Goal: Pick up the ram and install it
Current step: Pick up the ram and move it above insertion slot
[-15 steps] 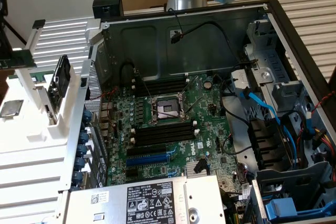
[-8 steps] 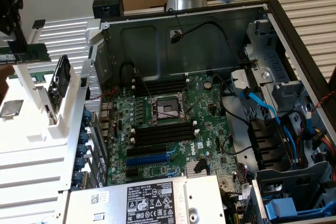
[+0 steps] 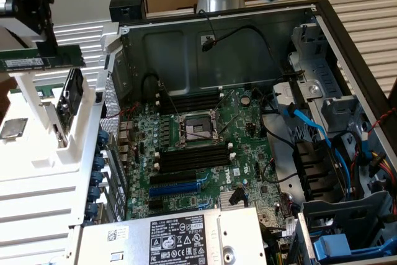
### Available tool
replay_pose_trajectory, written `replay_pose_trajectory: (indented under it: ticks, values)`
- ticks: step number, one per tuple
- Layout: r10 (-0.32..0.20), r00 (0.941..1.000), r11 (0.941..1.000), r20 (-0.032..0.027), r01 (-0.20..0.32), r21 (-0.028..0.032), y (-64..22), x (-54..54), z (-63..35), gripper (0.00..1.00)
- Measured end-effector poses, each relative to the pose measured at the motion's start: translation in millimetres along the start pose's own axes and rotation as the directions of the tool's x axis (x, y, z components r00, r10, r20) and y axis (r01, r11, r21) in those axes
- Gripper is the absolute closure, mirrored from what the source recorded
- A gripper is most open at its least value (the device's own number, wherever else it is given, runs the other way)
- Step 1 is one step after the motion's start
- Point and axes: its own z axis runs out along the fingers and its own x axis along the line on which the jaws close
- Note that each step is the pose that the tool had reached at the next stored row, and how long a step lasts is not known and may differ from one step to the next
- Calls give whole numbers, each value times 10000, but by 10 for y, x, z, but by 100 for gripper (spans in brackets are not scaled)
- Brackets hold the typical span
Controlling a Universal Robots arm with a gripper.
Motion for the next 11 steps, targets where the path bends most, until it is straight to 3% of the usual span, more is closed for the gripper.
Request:
replay_pose_trajectory:
  ticks: [8,9,11]
  values:
    - [-1,10000,10000,32,1,-32,-363,-5,-31,88]
    - [0,10000,10000,40,1,-41,-454,-8,-37,88]
    - [-1,10000,10000,47,1,-48,-544,-11,-42,88]
